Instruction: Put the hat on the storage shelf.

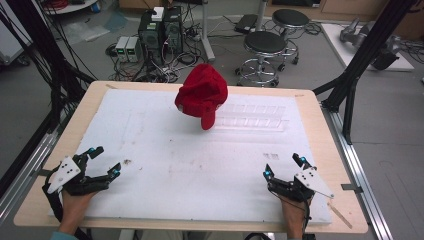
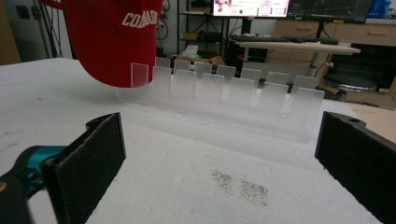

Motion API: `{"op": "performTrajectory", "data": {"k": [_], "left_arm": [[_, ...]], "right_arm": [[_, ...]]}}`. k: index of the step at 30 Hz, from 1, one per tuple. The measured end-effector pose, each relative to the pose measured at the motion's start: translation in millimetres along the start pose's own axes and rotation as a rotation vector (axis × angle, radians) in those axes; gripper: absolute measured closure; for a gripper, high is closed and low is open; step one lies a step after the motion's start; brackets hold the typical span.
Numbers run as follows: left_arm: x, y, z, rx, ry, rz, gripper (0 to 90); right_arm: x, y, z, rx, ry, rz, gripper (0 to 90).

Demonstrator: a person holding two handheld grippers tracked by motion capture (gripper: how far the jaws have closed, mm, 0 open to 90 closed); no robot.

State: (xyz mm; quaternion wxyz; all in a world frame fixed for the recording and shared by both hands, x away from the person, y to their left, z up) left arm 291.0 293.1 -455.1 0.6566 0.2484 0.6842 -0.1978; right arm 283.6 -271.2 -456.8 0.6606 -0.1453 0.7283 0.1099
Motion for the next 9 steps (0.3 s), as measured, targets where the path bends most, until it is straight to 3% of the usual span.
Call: {"op": "performTrajectory", "data": {"k": [9], "left_arm": [[0.0,1.7,-1.3,-0.003,-0.009,-0.012,15.4]], "right_arm": [[0.0,-0.6,-0.6,0.001,-0.008,0.007,0.6]]}}
Point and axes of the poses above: each handheld gripper's, and its own axes: z roughly forward along the jaws, x roughly out of its underside, y roughly to its left, the point moved 4 cm from there along z, roughly forward along the jaws
